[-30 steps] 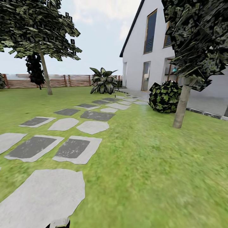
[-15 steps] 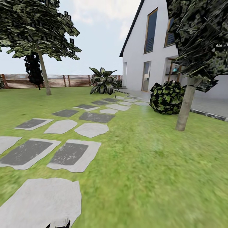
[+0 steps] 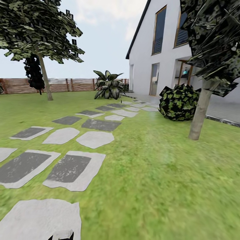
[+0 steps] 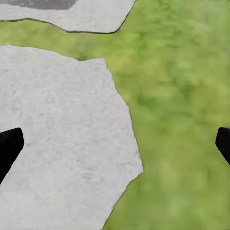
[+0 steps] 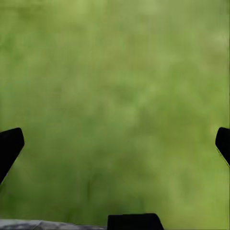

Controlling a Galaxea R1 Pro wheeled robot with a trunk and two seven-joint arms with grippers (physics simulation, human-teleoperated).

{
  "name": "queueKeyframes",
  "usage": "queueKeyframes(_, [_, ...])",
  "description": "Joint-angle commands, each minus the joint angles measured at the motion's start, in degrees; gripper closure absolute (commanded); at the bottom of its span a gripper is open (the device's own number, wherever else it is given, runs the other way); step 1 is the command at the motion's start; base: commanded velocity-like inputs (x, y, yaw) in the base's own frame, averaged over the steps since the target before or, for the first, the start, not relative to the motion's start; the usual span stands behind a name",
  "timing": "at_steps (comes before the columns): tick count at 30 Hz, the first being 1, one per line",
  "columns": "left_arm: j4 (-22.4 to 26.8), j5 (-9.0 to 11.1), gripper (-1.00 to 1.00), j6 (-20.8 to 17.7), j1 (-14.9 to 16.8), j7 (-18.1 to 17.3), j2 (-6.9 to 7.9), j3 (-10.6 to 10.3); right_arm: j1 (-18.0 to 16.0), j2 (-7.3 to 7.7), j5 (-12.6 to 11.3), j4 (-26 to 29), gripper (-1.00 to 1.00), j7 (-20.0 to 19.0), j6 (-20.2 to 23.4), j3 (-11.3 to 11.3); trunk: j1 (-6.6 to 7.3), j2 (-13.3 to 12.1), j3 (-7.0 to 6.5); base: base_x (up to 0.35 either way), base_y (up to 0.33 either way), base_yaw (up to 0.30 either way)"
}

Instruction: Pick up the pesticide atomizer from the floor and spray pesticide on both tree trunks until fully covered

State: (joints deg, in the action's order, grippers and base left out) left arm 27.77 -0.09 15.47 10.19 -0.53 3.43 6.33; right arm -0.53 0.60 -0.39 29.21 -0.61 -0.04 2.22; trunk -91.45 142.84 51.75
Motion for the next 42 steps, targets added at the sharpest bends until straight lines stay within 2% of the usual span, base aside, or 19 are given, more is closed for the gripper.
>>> queueKeyframes(1, [0.0,0.0,-1.0,0.0,0.0,0.0,0.0,0.0,0.0,0.01,0.0,0.0,-1.0,0.0,0.0,0.0,0.0,0.0,0.0,0.329,0.0,0.0])
queueKeyframes(42, [0.0,0.0,-1.0,0.0,0.0,0.0,0.0,0.0,0.0,0.02,-0.1,-0.1,-1.0,0.2,-0.3,-0.1,0.0,0.0,0.0,0.329,0.0,0.0])
